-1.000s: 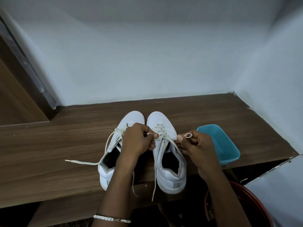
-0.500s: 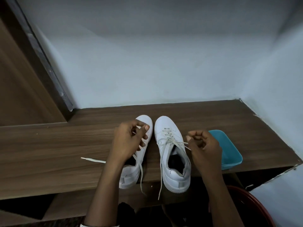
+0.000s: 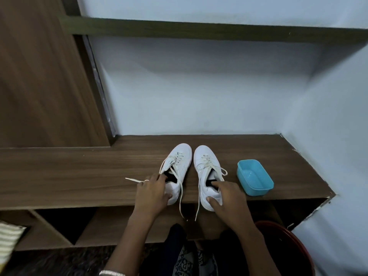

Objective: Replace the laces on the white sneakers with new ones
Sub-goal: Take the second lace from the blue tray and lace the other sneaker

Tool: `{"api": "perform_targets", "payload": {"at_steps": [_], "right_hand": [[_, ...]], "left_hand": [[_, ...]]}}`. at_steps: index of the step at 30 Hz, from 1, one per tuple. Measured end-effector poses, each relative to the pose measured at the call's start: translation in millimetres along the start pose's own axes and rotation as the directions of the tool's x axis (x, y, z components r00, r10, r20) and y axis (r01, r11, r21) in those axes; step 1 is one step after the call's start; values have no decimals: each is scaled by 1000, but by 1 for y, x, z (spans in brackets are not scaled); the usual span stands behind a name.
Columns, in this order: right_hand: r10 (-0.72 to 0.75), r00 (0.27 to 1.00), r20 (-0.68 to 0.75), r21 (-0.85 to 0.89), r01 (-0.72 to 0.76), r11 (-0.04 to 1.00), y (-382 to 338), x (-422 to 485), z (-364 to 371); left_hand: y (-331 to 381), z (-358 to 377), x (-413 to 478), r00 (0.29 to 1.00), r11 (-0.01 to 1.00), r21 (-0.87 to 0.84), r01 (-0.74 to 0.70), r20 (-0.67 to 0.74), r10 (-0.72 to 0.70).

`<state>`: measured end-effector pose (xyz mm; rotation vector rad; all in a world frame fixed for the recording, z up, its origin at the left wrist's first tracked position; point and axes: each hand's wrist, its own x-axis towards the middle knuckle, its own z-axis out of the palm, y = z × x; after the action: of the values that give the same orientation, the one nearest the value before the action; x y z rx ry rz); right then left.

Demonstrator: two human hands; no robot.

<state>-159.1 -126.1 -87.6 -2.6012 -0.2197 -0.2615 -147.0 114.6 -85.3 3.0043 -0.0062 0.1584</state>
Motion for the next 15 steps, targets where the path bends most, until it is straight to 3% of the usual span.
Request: {"api": "perform_targets", "payload": {"at_steps": [3, 7, 15], "right_hand": [[16, 998, 59, -118, -9, 993, -7, 0, 6], [39, 999, -10, -80, -39, 996, -16, 5, 18], [115, 993, -13, -67, -115, 991, -30, 14, 30]], "left_hand": [[3, 4, -2, 1000, 1000, 28, -9, 29, 8], [6, 8, -3, 999, 999, -46, 1, -44, -3], [38, 10, 2, 997, 998, -23, -58, 51, 59]]}}
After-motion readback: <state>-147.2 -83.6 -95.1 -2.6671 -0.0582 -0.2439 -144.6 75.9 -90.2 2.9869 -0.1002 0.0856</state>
